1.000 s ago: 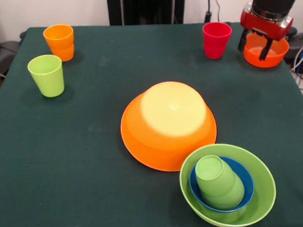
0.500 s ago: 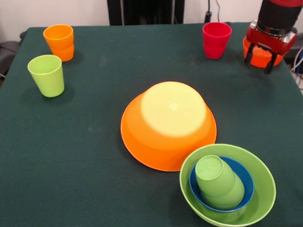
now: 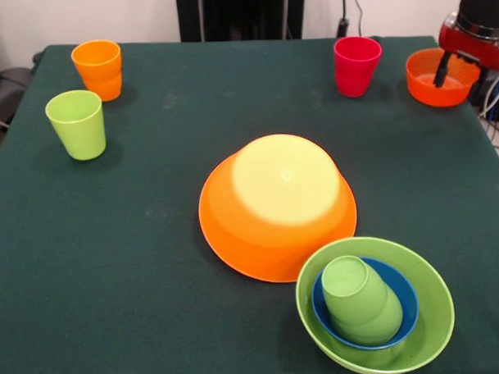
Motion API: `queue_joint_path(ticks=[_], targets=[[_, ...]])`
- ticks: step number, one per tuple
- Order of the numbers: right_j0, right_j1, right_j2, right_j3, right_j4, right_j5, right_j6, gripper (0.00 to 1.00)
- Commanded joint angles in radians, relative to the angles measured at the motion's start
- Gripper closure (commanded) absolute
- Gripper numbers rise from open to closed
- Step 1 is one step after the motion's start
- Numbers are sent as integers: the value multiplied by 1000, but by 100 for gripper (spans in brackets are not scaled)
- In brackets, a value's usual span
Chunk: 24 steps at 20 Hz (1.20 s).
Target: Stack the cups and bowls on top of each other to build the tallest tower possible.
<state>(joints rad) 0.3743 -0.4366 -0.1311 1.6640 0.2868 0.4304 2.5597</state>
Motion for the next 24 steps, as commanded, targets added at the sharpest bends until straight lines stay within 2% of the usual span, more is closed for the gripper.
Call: queue_joint_path(ticks=[1,12,18,24], targets=[[10,9,30,7,68,91,215,0],[17,44,24,-14,92,70,176,0],[53,25,1,13,99,92,202,0],[83,57,-5,60,113,40,214,0]])
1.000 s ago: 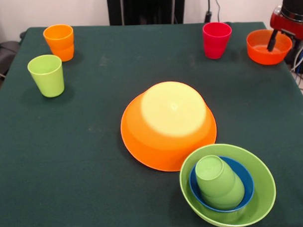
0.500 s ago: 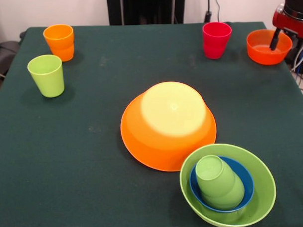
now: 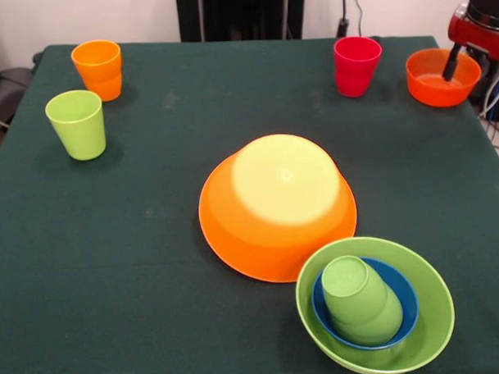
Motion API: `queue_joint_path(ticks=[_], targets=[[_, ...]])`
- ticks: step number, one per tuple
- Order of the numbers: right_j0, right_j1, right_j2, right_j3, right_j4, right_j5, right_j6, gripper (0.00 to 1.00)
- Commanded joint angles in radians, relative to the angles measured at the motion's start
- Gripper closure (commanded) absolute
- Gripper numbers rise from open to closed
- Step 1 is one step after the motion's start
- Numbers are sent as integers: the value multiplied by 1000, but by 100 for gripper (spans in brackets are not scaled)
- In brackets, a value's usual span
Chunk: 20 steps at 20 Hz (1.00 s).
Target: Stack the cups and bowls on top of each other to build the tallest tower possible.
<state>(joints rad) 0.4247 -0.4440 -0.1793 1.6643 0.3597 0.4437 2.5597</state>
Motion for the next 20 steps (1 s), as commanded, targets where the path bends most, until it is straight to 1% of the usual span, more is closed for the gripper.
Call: queue_joint_path(ticks=[1,4,7,9,11,17,20], targets=[[27,69,57,69,47,18,211,0],[15,73,86,94,63,3,198,0],[11,93,91,90,63,2,182,0],[-14,116,121,91,69,-15,155,0],[-23,149,129,79,67,-56,140,0],[-27,225,106,44,37,-123,112,0],[-45,263,123,36,33,-167,96,0]])
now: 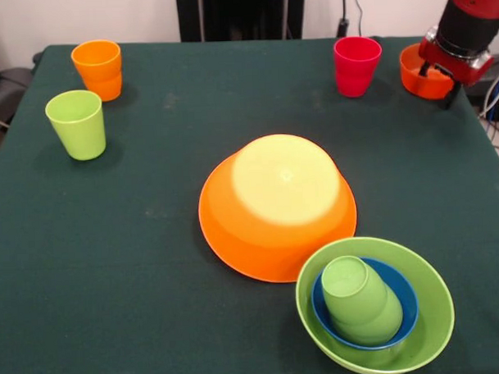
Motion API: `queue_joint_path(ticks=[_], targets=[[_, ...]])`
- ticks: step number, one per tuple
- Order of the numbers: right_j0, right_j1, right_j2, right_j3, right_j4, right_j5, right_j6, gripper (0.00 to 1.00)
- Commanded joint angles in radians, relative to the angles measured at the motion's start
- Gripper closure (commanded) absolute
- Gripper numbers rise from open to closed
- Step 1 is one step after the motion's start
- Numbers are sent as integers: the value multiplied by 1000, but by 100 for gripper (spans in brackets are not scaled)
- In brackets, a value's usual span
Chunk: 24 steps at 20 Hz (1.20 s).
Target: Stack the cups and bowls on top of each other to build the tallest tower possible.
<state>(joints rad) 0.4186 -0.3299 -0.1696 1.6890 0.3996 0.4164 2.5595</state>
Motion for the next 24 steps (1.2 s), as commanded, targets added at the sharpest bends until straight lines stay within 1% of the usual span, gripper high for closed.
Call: queue_joint_path(ticks=[1,4,8,14,15,18,19,20,22,24], targets=[[-40,156,120,9,-7,-149,97,0],[-42,158,141,14,-3,-156,98,0],[-35,132,166,35,14,-134,112,0],[-10,123,133,2,2,-113,108,0],[-7,122,128,-4,-1,-111,106,100],[-36,89,108,-41,-19,-26,63,100],[-42,73,98,-65,-25,25,49,100],[-68,68,83,-112,-40,89,18,100],[-86,56,68,-191,-59,187,-10,100],[-86,51,44,-266,-82,267,-16,100]])
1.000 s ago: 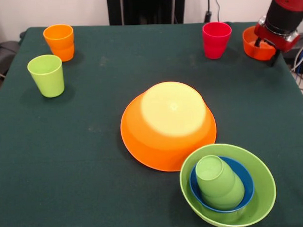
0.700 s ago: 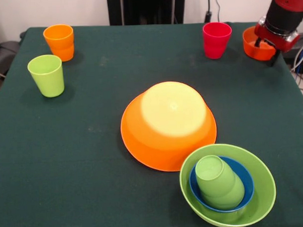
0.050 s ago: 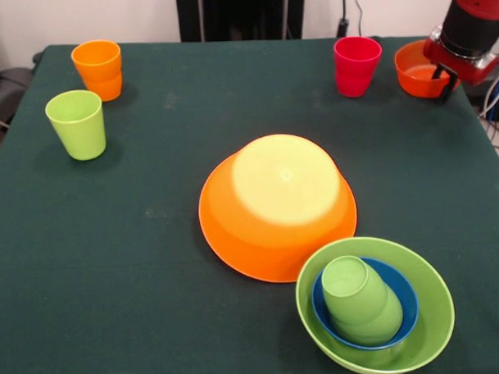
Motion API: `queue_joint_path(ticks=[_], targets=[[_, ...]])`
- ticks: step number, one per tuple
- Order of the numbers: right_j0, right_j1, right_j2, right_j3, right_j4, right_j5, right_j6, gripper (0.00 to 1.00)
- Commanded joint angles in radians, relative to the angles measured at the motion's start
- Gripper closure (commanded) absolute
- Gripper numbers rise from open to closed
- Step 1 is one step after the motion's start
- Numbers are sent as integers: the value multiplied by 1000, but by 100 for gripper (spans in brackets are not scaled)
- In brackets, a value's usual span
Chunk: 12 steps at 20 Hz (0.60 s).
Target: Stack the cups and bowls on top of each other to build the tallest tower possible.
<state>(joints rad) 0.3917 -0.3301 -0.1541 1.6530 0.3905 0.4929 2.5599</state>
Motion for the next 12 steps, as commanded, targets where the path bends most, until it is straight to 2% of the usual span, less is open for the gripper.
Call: queue_joint_path(ticks=[1,6,12], targets=[[-56,51,13,-269,-87,222,-20,100],[-83,53,4,-443,-147,362,-60,100],[-97,106,-11,-688,-214,504,-68,100]])
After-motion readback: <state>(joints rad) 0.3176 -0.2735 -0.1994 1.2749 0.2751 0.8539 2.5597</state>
